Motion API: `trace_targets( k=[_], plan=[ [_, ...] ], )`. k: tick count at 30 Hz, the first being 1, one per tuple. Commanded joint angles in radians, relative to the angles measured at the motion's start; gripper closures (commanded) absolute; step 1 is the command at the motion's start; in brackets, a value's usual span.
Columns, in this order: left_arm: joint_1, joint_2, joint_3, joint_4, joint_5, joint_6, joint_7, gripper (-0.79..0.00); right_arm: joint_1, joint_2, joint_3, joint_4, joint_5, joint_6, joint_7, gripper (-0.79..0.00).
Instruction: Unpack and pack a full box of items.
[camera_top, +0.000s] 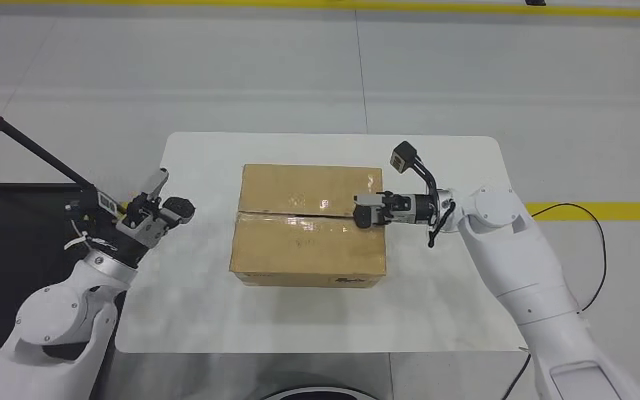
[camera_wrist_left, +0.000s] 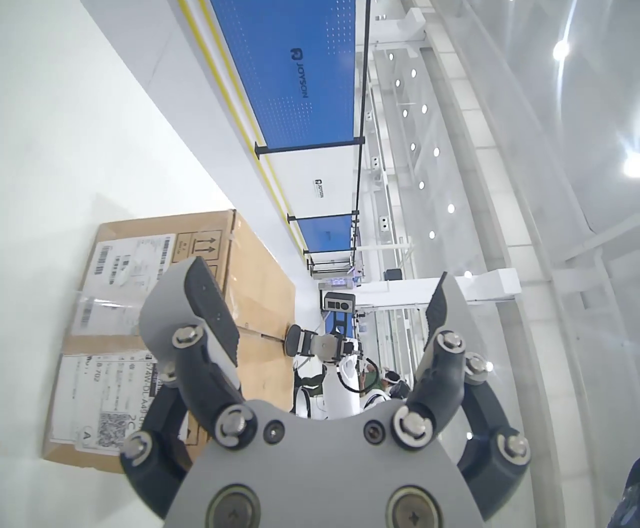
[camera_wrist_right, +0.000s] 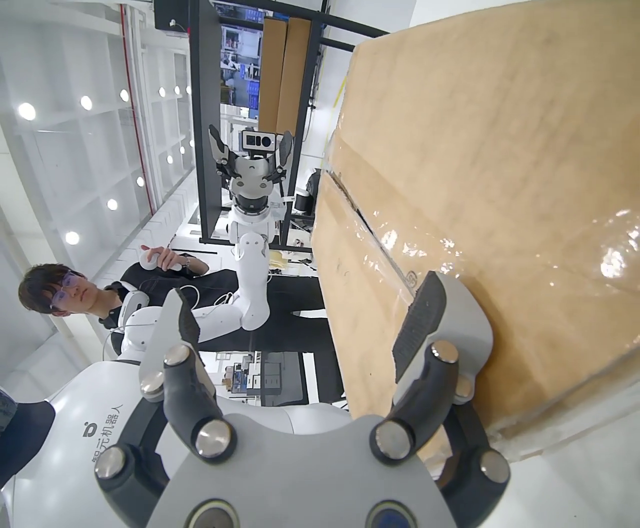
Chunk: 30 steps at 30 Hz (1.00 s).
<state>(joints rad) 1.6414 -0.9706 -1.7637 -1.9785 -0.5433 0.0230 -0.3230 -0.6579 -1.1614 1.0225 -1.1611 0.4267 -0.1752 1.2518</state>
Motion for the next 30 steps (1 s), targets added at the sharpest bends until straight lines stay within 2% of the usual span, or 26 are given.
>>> trace_targets(
  k=[1, 10, 16, 19, 22, 30],
  plan=[
    [0.016, -0.003, 0.000, -0.002, -0.007, 0.011, 0.007, -0.785, 0.004, -0.001, -0.004, 0.005, -0.010, 0.016, -0.008, -0.785],
    [0.091, -0.012, 0.029, 0.012, -0.014, 0.058, -0.030, -0.785, 0.007, -0.001, -0.008, 0.012, -0.018, 0.034, -0.019, -0.785],
    [0.118, -0.023, 0.083, 0.037, 0.010, 0.061, 0.007, -0.785, 0.007, -0.001, -0.008, 0.012, -0.018, 0.034, -0.019, -0.785],
    [0.093, -0.030, 0.127, 0.072, 0.054, 0.061, 0.073, -0.785, 0.007, -0.001, -0.008, 0.012, -0.018, 0.034, -0.019, -0.785],
    [0.037, -0.040, 0.177, 0.133, 0.066, 0.053, 0.141, -0.785, 0.007, -0.001, -0.008, 0.012, -0.018, 0.034, -0.019, -0.785],
    [-0.104, -0.070, 0.260, 0.279, -0.015, -0.013, 0.253, -0.785, 0.007, -0.001, -0.008, 0.012, -0.018, 0.034, -0.019, -0.785]
  ],
)
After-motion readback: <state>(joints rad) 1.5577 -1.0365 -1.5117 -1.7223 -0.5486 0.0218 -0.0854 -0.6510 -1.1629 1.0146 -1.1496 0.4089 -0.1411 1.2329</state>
